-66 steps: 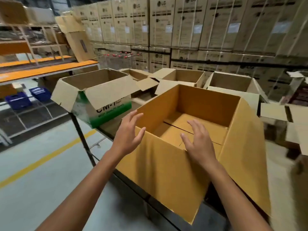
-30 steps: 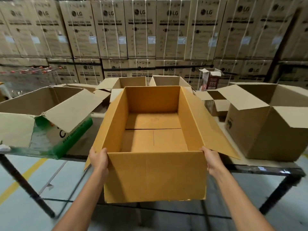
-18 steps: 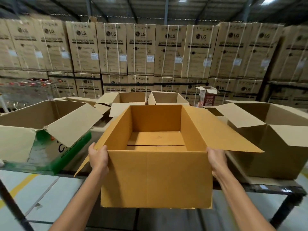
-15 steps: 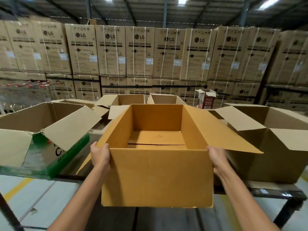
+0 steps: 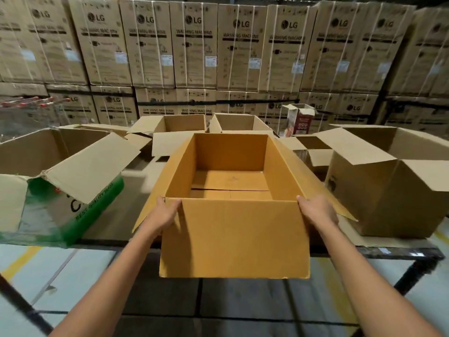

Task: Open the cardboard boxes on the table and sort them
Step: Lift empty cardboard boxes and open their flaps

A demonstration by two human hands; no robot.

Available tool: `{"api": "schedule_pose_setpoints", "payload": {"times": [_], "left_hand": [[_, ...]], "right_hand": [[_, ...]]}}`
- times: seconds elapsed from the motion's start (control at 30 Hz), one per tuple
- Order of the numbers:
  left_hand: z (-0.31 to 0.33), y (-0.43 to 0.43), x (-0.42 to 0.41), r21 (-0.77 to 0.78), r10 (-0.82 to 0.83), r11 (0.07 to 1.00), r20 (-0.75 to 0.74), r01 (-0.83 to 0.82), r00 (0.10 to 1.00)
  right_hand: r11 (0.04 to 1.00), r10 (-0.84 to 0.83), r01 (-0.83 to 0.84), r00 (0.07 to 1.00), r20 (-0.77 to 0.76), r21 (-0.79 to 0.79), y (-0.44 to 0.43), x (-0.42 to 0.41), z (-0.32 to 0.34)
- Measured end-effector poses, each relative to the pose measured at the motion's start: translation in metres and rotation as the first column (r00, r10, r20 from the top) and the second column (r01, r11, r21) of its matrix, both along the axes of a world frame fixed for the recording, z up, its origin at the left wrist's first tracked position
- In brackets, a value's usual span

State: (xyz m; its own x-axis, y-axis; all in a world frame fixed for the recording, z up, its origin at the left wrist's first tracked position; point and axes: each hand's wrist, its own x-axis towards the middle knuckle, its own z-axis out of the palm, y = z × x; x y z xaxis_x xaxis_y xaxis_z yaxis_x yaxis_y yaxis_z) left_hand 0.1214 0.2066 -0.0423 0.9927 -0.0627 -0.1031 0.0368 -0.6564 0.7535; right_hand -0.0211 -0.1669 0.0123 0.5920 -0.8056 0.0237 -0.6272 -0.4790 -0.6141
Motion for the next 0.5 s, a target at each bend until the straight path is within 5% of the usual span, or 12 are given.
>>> {"api": "schedule_pose_setpoints", "payload": {"times": [0.07, 0.13, 0.2, 0.27, 0.33, 0.5], "left_hand": [[0.015, 0.003, -0.008, 0.454, -0.037, 0.891, 0.065, 0.003, 0.997], [0.048, -0.002, -0.017, 0.687, -0.073, 0.711, 0.286, -0.152, 0.955], [0.077, -0.014, -0.019, 0.72, -0.258, 0.684, 0.391, -0.119, 0.884], [0.085, -0.035, -0.01, 0.722, -0.471, 0.679, 0.292, 0.131, 0.832], [0.064, -0.064, -0.01, 0.715, -0.579, 0.627, 0.161, 0.31, 0.799], [0.007, -0.089, -0.022, 0.768, -0.5, 0.639, 0.375, 0.041, 0.781]], "right_hand": [[0.964, -0.004, -0.022, 0.995, -0.097, -0.266, 0.005, -0.004, 0.019], [0.921, 0.054, -0.091, 0.993, -0.107, -0.38, 0.015, -0.004, 0.042], [0.868, 0.26, -0.314, 0.947, -0.187, -0.385, 0.027, 0.005, 0.052], [0.763, 0.502, -0.595, 0.792, -0.348, -0.253, 0.048, 0.017, 0.043], [0.668, 0.559, -0.713, 0.67, -0.489, -0.213, 0.066, 0.028, 0.011], [0.633, 0.445, -0.642, 0.76, -0.474, -0.434, 0.076, 0.032, -0.025]]}}
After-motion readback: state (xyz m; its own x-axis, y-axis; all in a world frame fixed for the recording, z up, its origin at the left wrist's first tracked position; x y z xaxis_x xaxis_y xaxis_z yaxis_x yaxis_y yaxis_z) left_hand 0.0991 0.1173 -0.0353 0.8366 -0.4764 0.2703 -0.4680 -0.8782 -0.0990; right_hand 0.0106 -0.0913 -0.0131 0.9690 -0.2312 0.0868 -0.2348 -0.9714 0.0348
